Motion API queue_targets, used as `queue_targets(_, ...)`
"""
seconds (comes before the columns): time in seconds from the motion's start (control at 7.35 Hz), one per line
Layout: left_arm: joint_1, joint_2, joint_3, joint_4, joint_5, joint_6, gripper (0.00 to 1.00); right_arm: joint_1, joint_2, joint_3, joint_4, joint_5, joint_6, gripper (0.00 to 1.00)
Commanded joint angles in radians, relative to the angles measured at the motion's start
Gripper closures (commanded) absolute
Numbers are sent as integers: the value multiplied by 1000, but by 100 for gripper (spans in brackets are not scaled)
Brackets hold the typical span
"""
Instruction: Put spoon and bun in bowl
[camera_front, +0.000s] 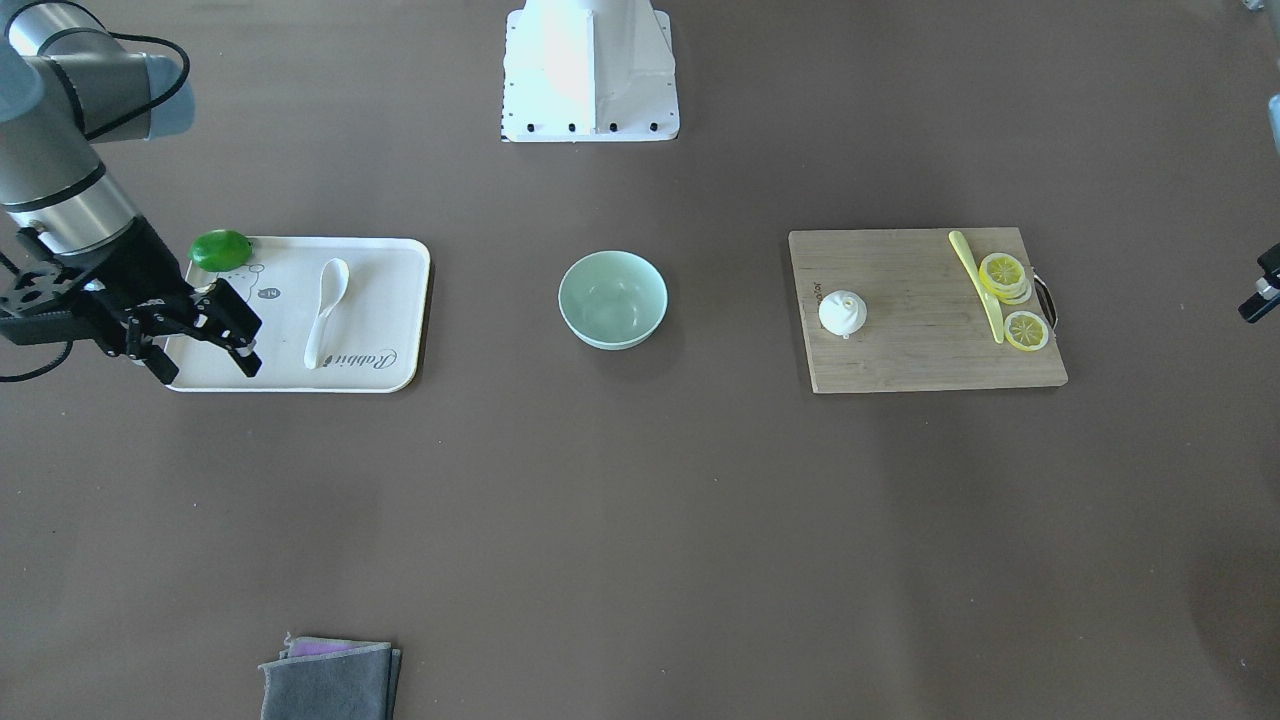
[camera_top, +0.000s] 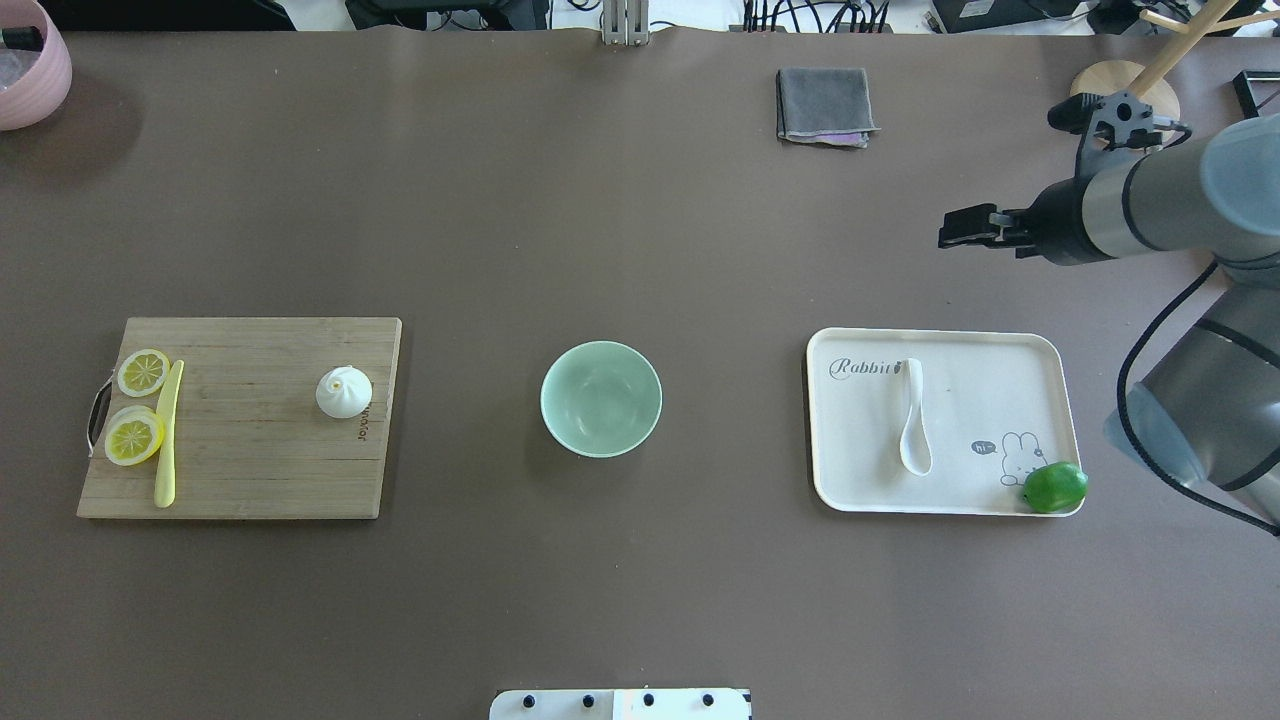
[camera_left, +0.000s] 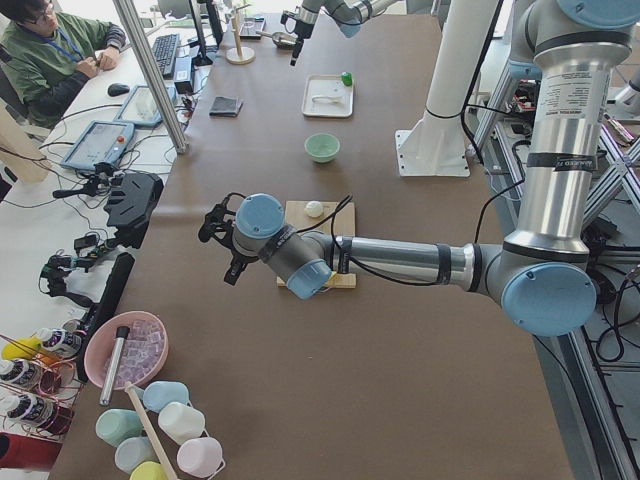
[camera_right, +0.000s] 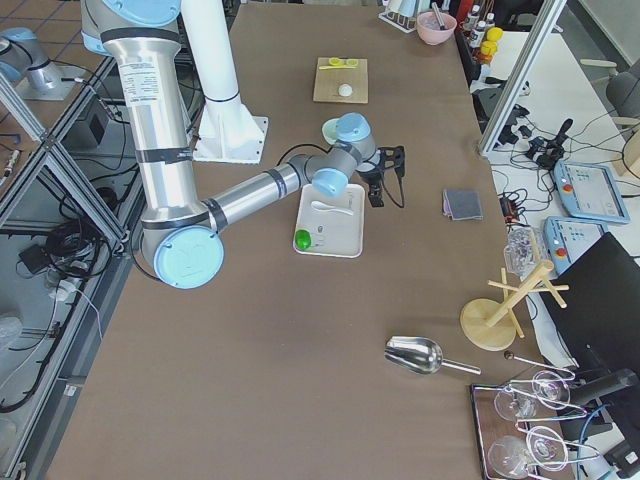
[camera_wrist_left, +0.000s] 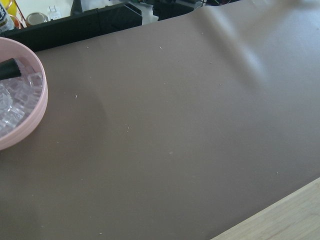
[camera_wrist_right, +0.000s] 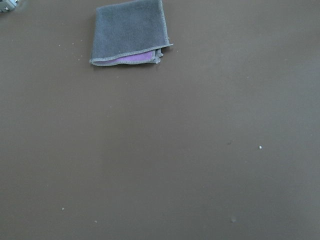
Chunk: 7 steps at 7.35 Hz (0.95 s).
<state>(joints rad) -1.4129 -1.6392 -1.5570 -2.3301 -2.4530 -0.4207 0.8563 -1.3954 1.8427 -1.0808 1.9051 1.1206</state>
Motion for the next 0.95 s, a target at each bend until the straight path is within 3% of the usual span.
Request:
queue_targets(0.0, 151, -1, -6, -142, 136, -279, 2, -112, 30, 81, -225, -110, 31, 1)
queue_targets(0.41, 329, 4, -89, -173, 300, -466, 2, -268, 30, 81, -258, -260, 155, 6)
queue_targets(0.68, 339, 4, -92, -175, 310, -467, 2, -336, 30, 64, -258, -319, 214, 32)
queue_targets(0.82, 339, 2, -92, -175, 310, -469, 2, -341, 18, 63, -258, -336, 205, 37)
